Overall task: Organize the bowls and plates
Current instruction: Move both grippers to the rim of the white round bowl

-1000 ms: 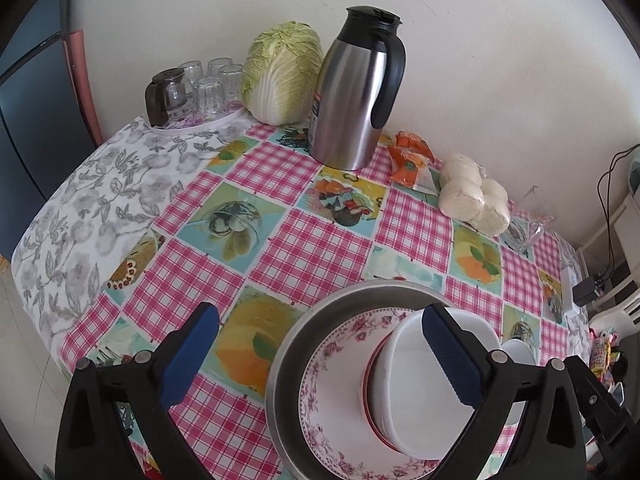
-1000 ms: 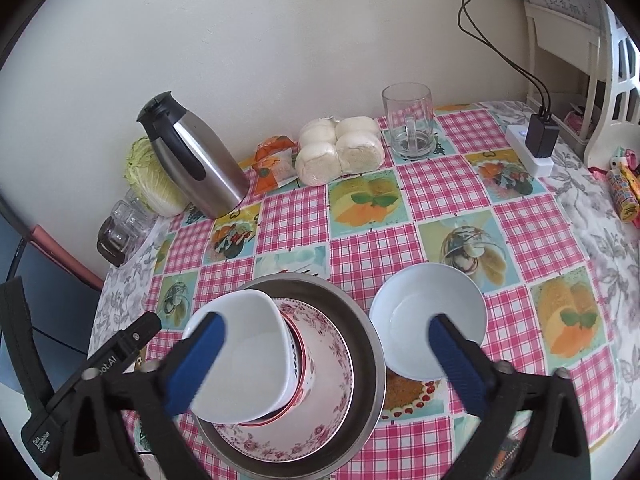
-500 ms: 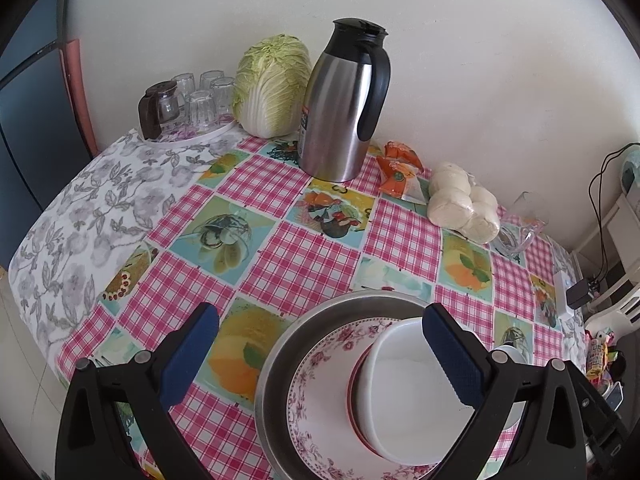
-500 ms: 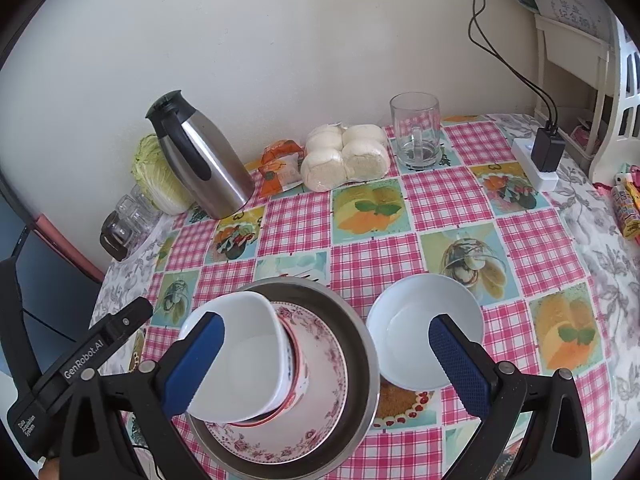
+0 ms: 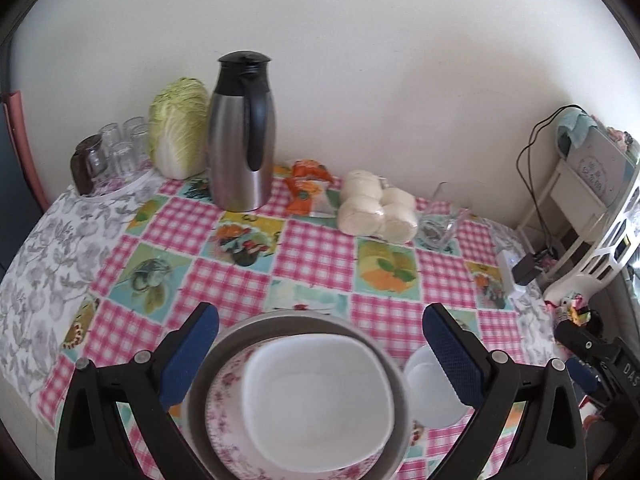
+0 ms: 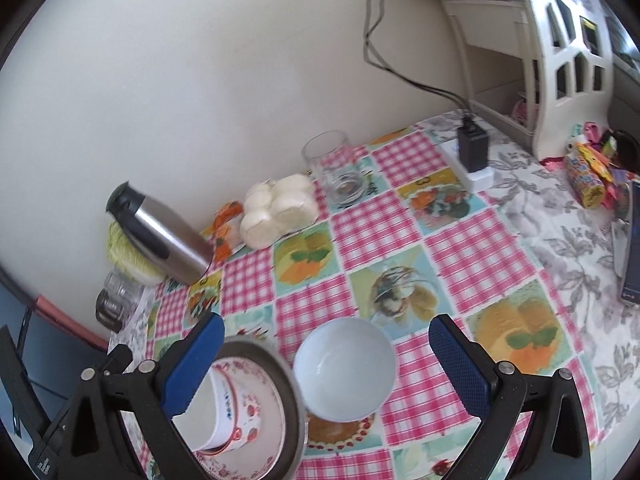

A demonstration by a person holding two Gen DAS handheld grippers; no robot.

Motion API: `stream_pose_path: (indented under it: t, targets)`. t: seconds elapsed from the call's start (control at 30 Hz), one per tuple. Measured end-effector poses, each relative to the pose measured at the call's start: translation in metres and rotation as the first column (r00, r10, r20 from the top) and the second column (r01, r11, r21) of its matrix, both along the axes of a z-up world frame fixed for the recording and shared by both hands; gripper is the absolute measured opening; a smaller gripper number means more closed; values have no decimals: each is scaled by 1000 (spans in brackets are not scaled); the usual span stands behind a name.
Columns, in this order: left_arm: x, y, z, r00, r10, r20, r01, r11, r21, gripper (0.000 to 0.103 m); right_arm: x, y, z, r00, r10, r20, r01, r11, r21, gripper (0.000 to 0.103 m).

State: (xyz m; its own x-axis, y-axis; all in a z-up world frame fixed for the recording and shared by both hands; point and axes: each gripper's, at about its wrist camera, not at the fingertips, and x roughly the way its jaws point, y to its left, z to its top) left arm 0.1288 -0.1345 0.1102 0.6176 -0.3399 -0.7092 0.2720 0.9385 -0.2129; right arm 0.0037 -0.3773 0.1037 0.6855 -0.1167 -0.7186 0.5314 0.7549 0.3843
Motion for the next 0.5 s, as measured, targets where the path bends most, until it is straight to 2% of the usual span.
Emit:
stream_pose_path:
  t: [0.23, 0.5]
  targets:
    - [0, -42, 9, 997, -65, 36, 67, 996, -56, 102, -15, -37, -6, 997, -71, -6, 71, 997, 29, 103]
    - [2, -93, -3, 988, -148, 38, 148, 989, 3, 102, -23, -63, -22, 991, -128, -36, 130, 988, 82, 103]
